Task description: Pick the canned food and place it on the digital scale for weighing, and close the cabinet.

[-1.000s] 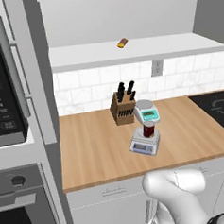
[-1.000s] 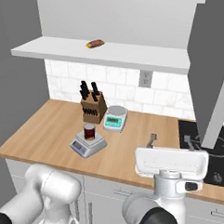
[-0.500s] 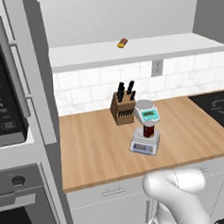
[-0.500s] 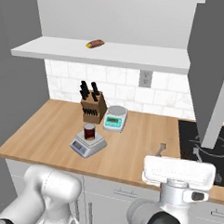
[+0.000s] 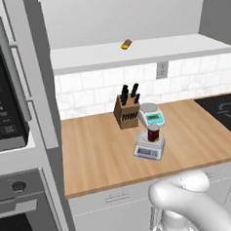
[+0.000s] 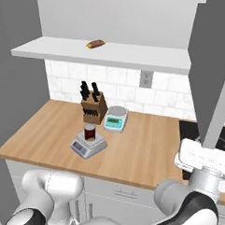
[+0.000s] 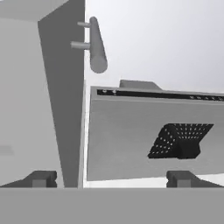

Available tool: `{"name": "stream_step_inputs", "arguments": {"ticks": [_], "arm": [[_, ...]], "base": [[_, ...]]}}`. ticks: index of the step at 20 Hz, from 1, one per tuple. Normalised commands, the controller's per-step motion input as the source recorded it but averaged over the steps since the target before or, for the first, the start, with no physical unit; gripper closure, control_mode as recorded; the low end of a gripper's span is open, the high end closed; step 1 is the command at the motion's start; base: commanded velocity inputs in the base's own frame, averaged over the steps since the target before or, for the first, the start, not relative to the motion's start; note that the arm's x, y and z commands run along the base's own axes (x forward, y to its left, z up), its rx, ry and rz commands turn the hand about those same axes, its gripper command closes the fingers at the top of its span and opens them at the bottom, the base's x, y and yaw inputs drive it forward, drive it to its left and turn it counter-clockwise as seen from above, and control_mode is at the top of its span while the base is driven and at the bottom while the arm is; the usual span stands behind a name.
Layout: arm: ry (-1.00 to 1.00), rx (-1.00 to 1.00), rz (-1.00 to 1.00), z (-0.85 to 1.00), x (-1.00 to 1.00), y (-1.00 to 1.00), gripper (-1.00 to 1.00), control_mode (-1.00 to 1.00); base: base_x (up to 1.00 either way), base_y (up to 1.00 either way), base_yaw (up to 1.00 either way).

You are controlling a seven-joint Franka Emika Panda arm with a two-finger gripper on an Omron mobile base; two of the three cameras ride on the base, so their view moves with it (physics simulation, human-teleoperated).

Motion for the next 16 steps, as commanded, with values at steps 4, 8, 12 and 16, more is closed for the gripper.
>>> {"name": "stream_step_inputs", "arguments": {"ticks": [4, 8, 12, 16], "arm": [[-0.11, 0.09, 0.04, 0.29, -0.06, -0.37, -1.0, -1.0], [-0.35, 0.0, 0.15, 0.94, -0.28, 0.26, -1.0, -1.0], [-0.32, 0.0, 0.18, 0.85, -0.05, 0.45, -1.0, -1.0], [-0.33, 0.0, 0.19, 0.77, -0.07, 0.65, -1.0, -1.0]], "base": [[0.0, 0.0, 0.0], [0.0, 0.0, 0.0], [0.0, 0.0, 0.0], [0.0, 0.0, 0.0]]}}
